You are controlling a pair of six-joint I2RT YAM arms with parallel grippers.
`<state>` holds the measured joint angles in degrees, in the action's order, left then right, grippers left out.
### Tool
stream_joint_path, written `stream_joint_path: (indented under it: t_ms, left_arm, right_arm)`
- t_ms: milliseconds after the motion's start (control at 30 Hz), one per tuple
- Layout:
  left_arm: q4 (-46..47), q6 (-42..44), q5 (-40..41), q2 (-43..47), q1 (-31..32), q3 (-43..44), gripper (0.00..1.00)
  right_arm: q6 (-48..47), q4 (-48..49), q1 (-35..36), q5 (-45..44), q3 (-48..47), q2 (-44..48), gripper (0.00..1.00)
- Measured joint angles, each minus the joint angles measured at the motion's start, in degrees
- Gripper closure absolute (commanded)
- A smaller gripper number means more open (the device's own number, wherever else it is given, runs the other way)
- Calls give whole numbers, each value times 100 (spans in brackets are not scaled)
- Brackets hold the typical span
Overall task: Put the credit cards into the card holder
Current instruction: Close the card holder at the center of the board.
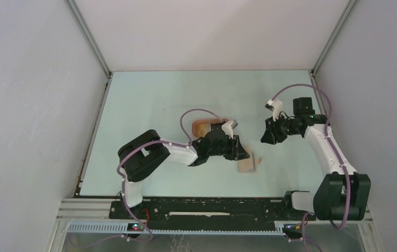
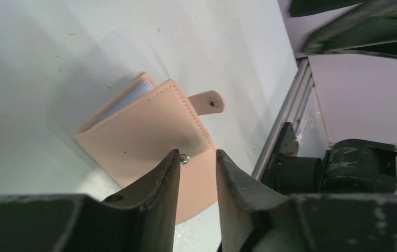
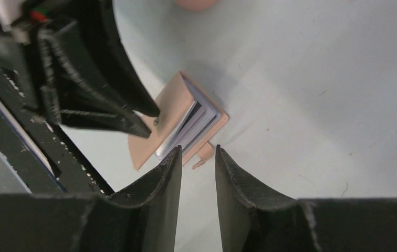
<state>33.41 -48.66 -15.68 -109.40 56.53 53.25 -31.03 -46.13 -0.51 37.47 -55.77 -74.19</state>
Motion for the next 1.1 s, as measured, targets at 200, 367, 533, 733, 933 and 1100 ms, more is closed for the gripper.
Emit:
stream_joint_path:
  t_ms: [200,367,533,733,933,1100]
  left_arm:
    - [-76,422,140,0,-81,-35,67]
    - [-264,769,201,0,-81,-55,67]
    - [-557,962,219,-26,-81,-44,68]
    - [-549,992,205,-87,-111,-44,69]
    - [-417,1064,181,-90,-129,-81,67]
    - [262,1099,131,72,-133,-562,65]
  right_arm:
    - [-380,-262,-387,935,74,404,62]
    - [-645,-446,-116,1364,101,149,70]
    - [-892,-402,662,1233,264,-118,82]
    - [-1023,-50,1274,334,603,-531,91]
    - [-955,258,1508,-455,621,-1220,92]
    - [-809,245,1523,-629,570,-1377,91]
